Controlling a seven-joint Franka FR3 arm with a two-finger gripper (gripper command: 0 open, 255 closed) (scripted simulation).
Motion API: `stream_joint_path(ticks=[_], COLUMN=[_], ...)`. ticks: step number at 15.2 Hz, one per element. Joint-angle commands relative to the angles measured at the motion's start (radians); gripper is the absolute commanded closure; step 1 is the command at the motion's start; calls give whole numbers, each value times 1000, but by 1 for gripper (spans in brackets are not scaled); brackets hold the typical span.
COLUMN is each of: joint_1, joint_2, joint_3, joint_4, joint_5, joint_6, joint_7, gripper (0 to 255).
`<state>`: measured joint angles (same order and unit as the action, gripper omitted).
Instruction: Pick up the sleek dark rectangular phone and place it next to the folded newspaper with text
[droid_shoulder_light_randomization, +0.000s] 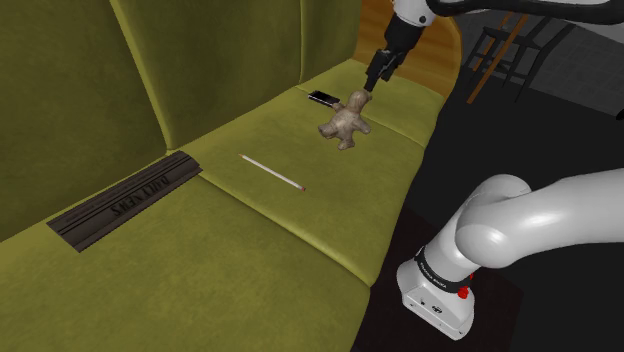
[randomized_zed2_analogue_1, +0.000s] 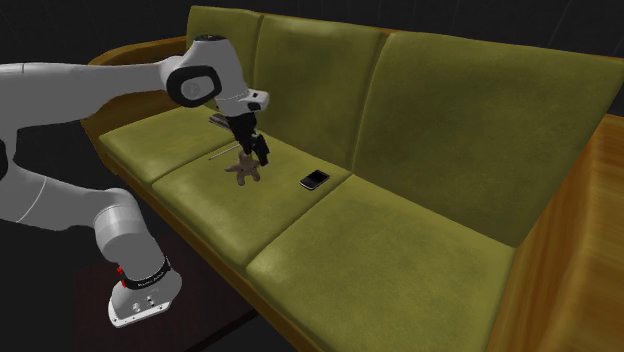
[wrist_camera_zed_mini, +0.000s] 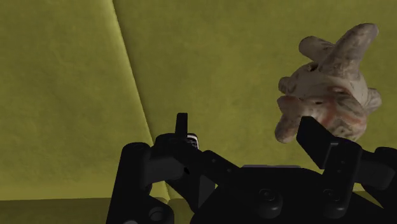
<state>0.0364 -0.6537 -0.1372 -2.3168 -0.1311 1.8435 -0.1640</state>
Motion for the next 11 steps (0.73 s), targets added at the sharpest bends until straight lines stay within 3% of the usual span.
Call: stream_joint_path(ticks=[1, 6, 11], joint_1=[15, 55, 97], joint_2=[74, 253, 451], joint_3=[-36, -125, -204], joint_4=[27, 98, 208], joint_5=[8, 57, 153], joint_6=[51, 163, 239], joint_7=[-56, -211, -384], gripper=[0, 0, 0])
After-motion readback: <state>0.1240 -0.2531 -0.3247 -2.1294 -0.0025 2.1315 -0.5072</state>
